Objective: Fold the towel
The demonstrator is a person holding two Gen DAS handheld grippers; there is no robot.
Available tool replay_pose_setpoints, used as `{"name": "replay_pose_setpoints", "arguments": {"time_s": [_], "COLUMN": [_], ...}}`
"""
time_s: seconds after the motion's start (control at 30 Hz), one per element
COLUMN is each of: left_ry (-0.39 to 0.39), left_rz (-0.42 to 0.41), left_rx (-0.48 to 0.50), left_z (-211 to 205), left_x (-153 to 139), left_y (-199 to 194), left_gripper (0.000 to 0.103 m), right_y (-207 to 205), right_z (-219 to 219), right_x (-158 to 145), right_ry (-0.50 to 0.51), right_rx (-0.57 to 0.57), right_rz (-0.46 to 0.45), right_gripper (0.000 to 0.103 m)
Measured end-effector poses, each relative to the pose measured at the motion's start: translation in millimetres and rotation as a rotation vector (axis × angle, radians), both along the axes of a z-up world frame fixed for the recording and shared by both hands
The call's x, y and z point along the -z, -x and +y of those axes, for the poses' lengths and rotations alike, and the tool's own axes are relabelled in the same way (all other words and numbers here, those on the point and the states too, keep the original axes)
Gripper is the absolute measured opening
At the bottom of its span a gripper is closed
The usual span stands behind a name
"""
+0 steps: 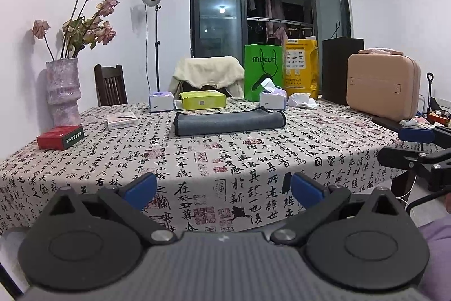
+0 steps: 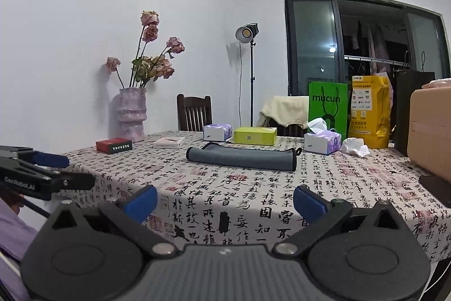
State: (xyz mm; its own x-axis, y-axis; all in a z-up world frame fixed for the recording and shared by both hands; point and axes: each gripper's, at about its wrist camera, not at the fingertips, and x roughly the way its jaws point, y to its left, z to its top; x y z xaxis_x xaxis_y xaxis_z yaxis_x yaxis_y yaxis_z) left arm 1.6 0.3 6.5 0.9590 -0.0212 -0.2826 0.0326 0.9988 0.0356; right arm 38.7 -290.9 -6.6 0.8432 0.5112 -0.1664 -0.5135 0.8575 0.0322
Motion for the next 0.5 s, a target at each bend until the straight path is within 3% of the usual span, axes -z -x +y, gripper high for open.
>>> {"name": "replay_pose_setpoints", "arguments": {"time_s": [0.5], "left_ry": [-0.008], "left_rz": [-0.007], "left_rx": [0.000], "left_z": [-2.2], "left_x": [0.0], "left_y": [-0.8], "left_gripper": [0.103], "right_y": [-1.8], "right_z": [1.4], "right_x": [2.9], "right_ry": [-0.003], "right_rx": [0.007], "right_rz": [0.017], "right_gripper": [0.103]}}
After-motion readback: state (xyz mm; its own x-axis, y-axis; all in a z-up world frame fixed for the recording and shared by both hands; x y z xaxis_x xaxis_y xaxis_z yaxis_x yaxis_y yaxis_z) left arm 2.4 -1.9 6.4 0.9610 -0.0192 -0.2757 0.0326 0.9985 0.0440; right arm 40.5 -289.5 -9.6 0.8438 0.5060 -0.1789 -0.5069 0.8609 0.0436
